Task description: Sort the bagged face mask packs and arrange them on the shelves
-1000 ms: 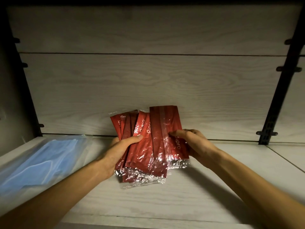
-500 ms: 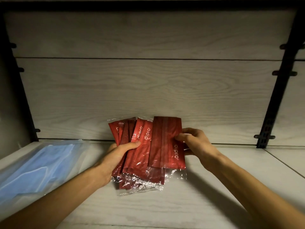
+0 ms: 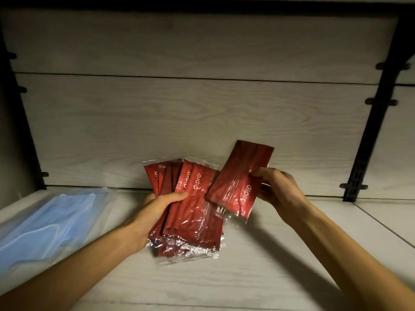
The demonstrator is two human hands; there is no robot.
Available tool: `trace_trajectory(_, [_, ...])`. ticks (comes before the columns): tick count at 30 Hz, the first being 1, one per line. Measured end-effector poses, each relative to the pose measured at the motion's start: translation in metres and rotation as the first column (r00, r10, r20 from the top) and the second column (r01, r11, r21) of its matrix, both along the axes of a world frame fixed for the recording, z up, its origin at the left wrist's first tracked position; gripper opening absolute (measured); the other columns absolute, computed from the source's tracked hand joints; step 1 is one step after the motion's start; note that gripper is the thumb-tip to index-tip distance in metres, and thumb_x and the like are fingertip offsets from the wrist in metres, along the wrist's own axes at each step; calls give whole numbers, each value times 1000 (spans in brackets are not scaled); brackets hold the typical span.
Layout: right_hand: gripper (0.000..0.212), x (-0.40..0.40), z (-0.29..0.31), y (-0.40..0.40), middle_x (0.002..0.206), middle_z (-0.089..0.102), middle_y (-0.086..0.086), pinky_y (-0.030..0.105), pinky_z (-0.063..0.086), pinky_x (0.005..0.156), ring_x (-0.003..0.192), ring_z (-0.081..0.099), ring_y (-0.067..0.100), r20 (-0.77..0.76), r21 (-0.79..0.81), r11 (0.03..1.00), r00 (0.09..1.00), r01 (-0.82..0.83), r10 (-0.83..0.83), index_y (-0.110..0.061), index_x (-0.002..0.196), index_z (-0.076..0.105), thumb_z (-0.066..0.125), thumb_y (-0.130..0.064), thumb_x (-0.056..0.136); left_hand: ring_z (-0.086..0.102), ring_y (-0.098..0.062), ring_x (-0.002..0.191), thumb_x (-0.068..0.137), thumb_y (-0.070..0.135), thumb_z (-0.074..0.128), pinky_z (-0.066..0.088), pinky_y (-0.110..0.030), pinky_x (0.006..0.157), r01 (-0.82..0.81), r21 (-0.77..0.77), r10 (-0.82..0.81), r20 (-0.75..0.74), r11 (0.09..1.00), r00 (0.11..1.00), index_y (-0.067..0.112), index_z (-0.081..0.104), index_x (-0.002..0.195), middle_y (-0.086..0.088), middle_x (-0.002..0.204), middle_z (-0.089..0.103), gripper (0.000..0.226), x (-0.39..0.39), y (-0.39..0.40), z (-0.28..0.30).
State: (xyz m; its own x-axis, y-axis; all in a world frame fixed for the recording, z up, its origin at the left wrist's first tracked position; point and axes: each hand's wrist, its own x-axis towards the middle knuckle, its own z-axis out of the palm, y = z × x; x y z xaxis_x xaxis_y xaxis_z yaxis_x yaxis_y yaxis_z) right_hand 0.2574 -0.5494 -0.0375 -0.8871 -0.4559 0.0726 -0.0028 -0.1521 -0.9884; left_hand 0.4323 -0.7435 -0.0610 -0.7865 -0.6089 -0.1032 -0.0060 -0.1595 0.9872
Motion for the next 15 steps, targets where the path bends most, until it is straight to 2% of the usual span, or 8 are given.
trace_trajectory(3, [14,-1,2,0,82,69,15,27,57,58,68,69,22,29,-115,992,998,60,-58,5,96,68,60,7,85,75,-34,95,73,26,84,55,-50,98,13,-58,-13,6,998,1000,14,74,114,-14,100,78,43,0,-1,-6])
trace_trajectory(7, [24,1,-2,-3,90,64,23,45,61,83,83,64,34,77,-173,980,994,95,-82,17,104,63,59,11,81,74,-36,94,80,18,80,58,-42,90,-59,-59,55,-65,997,996,9,74,112,-17,98,78,33,-1,9,-5])
trace_trajectory(11, [19,7,-9,-12,92,63,22,45,59,87,89,62,33,173,-264,961,984,84,-39,9,102,64,59,12,84,74,-34,99,80,18,80,54,-47,100,-72,-85,63,-103,994,993,9,75,109,-15,101,78,31,-4,18,-2])
trace_trajectory(13, [20,10,-14,-16,92,66,21,47,57,92,90,63,32,192,-281,957,981,76,-21,7,102,66,60,12,84,69,-36,112,84,15,76,50,-46,105,20,-105,-30,-102,994,994,-2,69,121,-22,115,73,41,-3,18,-3])
trace_trajectory(15, [18,15,-17,-18,94,71,18,45,55,95,90,67,28,167,-227,974,986,25,14,3,101,70,63,7,85,70,-32,111,85,25,76,49,-46,105,75,-131,-84,-68,989,994,5,72,119,-18,115,74,39,-7,20,-3])
